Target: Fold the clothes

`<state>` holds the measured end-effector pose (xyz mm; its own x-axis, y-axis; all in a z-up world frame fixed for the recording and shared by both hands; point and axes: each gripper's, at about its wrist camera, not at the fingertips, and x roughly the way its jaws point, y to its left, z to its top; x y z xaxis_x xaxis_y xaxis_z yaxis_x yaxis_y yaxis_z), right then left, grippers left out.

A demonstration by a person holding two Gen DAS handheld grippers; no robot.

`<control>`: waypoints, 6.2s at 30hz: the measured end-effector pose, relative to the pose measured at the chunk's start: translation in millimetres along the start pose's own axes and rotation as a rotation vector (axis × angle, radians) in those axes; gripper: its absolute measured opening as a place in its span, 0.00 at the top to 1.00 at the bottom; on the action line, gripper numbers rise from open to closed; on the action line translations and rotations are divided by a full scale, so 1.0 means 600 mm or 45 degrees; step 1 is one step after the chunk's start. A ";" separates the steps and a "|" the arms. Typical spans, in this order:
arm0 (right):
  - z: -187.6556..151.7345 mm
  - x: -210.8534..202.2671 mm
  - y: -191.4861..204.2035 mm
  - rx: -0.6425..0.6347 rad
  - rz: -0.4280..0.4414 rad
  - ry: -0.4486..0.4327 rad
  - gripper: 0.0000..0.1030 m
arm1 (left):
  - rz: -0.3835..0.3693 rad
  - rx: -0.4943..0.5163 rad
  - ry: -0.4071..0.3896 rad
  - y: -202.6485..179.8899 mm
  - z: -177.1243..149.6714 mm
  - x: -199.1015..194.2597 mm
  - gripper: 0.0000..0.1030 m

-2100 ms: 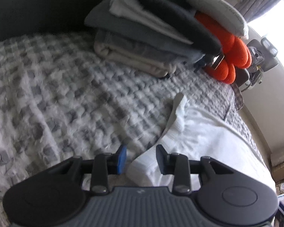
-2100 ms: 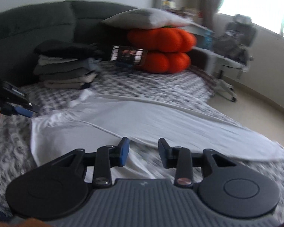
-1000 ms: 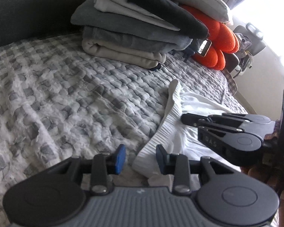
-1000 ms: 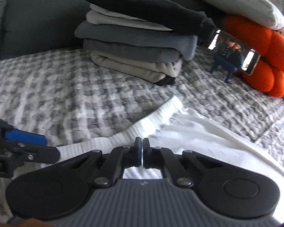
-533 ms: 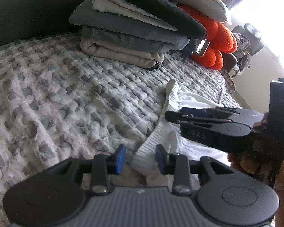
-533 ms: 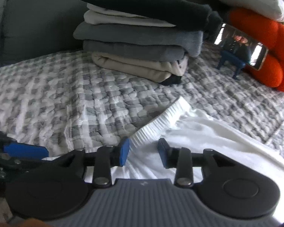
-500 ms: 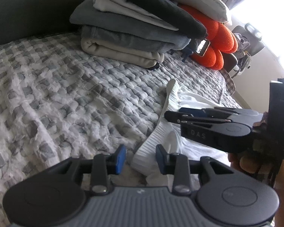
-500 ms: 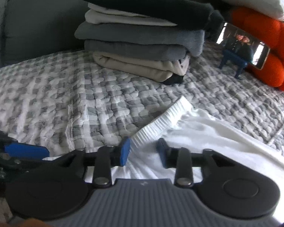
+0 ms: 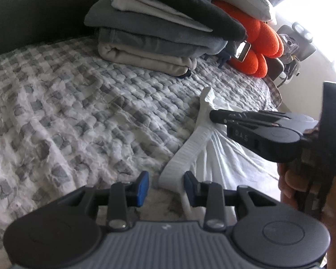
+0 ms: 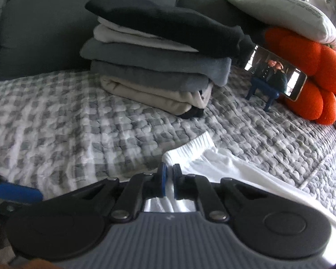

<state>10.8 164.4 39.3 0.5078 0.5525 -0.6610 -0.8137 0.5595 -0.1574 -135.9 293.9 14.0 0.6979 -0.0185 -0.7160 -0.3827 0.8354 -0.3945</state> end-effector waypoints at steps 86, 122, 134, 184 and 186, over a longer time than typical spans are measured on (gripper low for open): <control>-0.199 -0.213 -0.045 0.450 0.242 -0.111 0.70 | -0.113 -0.141 -0.115 0.007 0.023 0.003 0.95; -0.003 0.009 -0.098 -0.311 0.153 0.092 0.41 | -0.012 -0.016 -0.051 0.007 0.016 0.034 0.92; 0.010 0.052 -0.117 -0.306 0.292 0.056 0.94 | -0.038 -0.020 -0.022 0.012 0.019 0.030 0.92; -0.346 -0.401 -0.206 0.724 -0.137 -0.369 0.40 | 0.050 -0.013 -0.123 -0.022 0.061 -0.021 0.59; -0.361 -0.414 -0.206 0.765 -0.123 -0.410 0.40 | 0.039 0.059 -0.108 -0.052 0.067 -0.004 0.61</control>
<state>-76.3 -175.7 63.7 0.7044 0.5869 -0.3992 -0.5098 0.8097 0.2908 -101.4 289.8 50.9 0.7358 0.0520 -0.6752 -0.3774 0.8593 -0.3452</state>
